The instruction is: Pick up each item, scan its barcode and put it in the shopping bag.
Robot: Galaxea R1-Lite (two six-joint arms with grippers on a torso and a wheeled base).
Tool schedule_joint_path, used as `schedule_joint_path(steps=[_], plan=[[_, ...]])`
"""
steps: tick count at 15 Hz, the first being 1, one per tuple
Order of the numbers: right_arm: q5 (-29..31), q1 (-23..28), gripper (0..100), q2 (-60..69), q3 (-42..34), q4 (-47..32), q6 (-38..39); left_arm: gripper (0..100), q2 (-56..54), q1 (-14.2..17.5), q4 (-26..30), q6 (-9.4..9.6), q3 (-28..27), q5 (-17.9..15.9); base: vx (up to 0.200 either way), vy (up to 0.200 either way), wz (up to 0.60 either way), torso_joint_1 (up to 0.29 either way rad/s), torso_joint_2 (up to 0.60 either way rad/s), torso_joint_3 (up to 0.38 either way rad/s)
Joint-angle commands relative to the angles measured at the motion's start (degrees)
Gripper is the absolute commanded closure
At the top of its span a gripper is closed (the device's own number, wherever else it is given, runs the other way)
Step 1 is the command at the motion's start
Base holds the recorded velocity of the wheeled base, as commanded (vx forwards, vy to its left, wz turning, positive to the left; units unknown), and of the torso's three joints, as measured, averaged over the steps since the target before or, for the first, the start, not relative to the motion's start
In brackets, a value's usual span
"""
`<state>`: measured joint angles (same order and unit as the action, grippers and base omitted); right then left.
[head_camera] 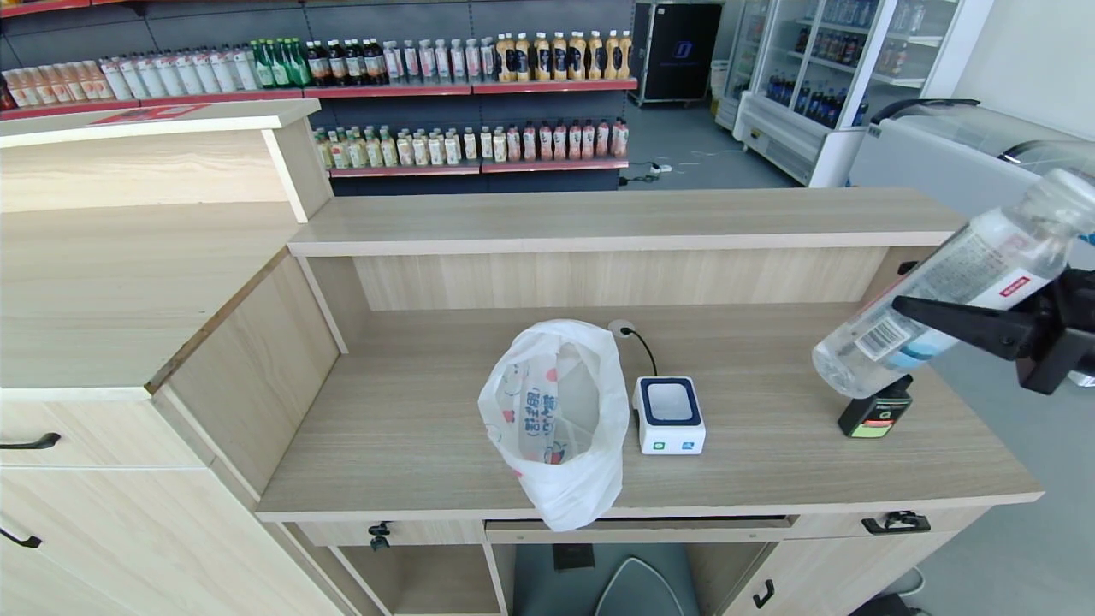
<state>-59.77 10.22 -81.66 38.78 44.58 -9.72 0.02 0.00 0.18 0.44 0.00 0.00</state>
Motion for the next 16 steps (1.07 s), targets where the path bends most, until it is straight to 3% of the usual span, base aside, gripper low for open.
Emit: schedule_joint_path(steps=[1, 4, 6, 9, 13, 16], plan=[[16.09, 0.59, 100, -9.13, 1.74, 0.16, -13.84, 0, -0.02, 0.0, -0.01, 0.0, 0.0, 0.0, 0.0, 0.0, 0.0, 0.0, 0.0, 0.0], [17.58, 0.68, 100, -14.84, 2.18, 4.99, -27.2, 0, -0.02, 0.0, -0.01, 0.0, 0.0, 0.0, 0.0, 0.0, 0.0, 0.0, 0.0, 0.0], [17.85, 0.95, 100, -18.62, 4.46, 4.9, -41.7, 0, -0.02, 0.0, -0.01, 0.0, 0.0, 0.0, 0.0, 0.0, 0.0, 0.0, 0.0, 0.0], [16.88, 1.12, 100, -22.4, 5.69, 4.9, -53.48, 0, -0.02, 0.0, -0.01, 0.0, 0.0, 0.0, 0.0, 0.0, 0.0, 0.0, 0.0, 0.0], [4.22, 0.86, 100, -25.83, 8.77, 6.04, -60.77, 0, -0.02, 0.0, -0.01, 0.0, 0.0, 0.0, 0.0, 0.0, 0.0, 0.0, 0.0, 0.0], [0.53, 1.03, 100, -26.97, 9.91, 6.75, -68.95, 0, -0.02, 0.0, -0.01, 0.0, 0.0, 0.0, 0.0, 0.0, 0.0, 0.0, 0.0, 0.0]])
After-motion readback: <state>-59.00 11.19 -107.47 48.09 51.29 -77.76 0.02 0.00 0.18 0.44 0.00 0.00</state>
